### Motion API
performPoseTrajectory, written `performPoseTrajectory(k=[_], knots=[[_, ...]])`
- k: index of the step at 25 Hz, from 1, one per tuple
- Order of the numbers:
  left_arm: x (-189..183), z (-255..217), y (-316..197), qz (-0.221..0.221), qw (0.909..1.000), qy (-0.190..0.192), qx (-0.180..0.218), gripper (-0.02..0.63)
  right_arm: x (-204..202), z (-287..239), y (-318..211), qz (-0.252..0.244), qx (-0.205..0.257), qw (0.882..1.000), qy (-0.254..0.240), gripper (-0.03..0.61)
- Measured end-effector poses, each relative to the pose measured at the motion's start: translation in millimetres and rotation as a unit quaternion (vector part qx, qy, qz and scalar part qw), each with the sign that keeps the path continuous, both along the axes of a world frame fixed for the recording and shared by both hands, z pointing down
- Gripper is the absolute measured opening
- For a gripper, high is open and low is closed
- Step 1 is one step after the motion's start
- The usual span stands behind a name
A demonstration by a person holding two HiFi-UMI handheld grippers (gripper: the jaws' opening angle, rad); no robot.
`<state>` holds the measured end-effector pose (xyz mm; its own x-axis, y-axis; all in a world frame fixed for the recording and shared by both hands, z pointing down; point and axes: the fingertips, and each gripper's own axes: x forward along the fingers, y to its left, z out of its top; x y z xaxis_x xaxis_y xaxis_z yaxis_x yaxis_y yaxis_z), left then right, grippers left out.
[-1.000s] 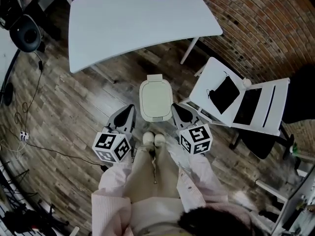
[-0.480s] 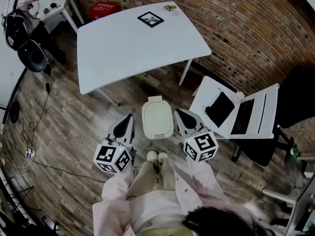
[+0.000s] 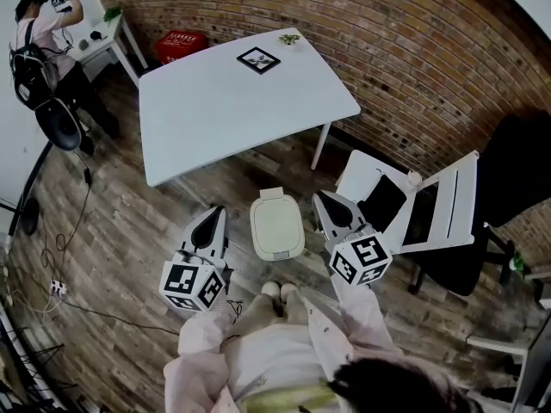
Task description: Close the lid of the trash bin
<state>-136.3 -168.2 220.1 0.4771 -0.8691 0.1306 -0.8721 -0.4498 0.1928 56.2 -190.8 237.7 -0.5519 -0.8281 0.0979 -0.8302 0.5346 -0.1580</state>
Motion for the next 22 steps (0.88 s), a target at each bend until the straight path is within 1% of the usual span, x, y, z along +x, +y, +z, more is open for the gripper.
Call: performPoseTrajectory(k=[5, 12, 16, 22], knots=[[-0.8, -21.5, 0.6, -0.001, 0.9995, -0.014, 0.028, -0.008, 16.2, -15.3, -0.2, 0.010, 0.021, 1.000, 0.009, 0.004], [-11.9, -38.7, -1.9, -0.024, 0.9981, -0.021, 0.053, -0.008, 25.8, -31.9, -1.9, 0.015, 0.041, 0.999, 0.008, 0.004], [-16.5, -41.4, -4.4, -0.038, 0.9973, -0.023, 0.060, -0.008, 28.9, -35.1, -4.8, 0.016, 0.045, 0.999, -0.003, 0.004], [-20.4, -39.1, -12.2, -0.040, 0.9973, -0.021, 0.057, -0.008, 29.6, -37.6, -11.6, 0.023, 0.047, 0.999, -0.005, 0.003]])
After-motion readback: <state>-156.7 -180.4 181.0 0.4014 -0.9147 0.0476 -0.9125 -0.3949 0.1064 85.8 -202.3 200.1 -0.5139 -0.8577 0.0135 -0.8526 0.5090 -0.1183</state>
